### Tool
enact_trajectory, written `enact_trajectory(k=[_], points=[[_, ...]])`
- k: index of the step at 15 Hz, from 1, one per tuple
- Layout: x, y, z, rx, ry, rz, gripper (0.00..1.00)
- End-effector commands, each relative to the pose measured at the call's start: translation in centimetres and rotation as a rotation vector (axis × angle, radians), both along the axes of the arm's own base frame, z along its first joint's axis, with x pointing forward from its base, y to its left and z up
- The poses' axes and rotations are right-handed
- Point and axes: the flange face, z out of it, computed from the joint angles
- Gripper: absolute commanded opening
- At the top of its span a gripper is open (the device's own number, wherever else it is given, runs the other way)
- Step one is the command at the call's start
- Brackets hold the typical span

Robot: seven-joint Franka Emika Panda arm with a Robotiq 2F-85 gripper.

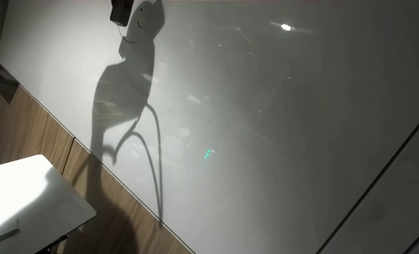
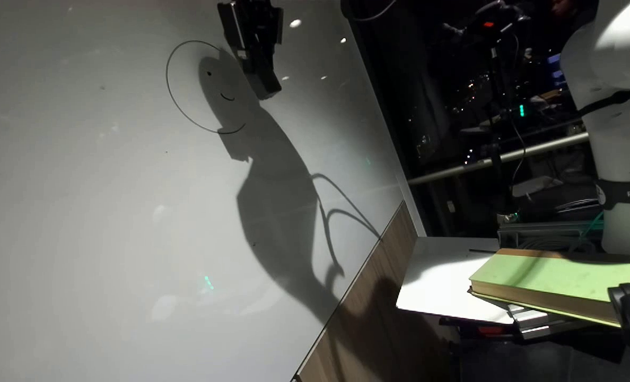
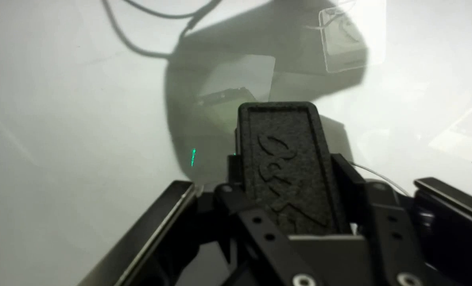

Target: Use the eraser from the table to wipe the whiteboard,

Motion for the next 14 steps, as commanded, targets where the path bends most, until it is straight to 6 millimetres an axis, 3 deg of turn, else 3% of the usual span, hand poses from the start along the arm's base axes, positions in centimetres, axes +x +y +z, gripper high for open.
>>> enact_trajectory(k=[1,7,14], points=[[2.2,0.8,1.4,0.017,-0.048,0.015,0.31],[4.0,0.0,4.3,0.034,-0.164,0.055,0.31],[4.6,0.0,4.3,0.026,-0.196,0.067,0.31]])
